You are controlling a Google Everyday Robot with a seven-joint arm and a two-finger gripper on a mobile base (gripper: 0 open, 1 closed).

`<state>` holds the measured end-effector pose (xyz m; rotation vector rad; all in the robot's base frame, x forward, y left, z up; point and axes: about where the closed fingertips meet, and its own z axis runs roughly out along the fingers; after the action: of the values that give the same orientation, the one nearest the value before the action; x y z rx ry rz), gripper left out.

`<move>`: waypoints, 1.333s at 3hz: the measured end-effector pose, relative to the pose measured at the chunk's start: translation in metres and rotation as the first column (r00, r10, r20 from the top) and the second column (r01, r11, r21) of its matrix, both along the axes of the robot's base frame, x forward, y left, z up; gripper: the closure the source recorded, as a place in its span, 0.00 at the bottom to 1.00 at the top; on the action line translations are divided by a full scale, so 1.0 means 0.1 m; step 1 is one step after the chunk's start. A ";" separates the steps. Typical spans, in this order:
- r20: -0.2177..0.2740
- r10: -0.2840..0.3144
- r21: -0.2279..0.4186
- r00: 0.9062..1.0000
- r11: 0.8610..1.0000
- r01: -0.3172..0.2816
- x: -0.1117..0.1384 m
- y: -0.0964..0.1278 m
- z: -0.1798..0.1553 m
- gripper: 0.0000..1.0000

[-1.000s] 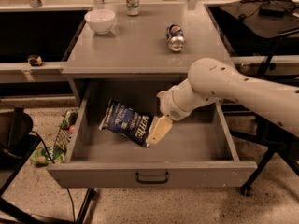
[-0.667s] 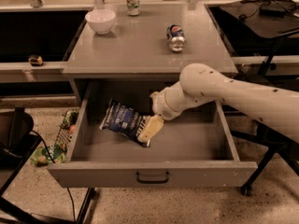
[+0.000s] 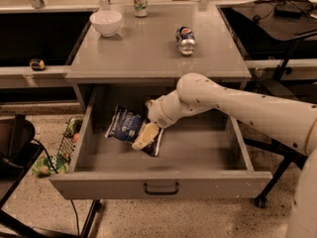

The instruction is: Pick blue chip bag from top drawer and place on counter

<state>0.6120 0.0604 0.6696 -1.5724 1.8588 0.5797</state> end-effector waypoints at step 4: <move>-0.043 0.077 0.058 0.996 0.996 -0.075 0.09 0.48 -0.39 0.65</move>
Offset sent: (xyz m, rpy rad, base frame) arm 0.0070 0.0524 -0.0284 0.0707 0.0354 0.0848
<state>0.6205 0.1089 0.6305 -1.6107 1.8061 0.7013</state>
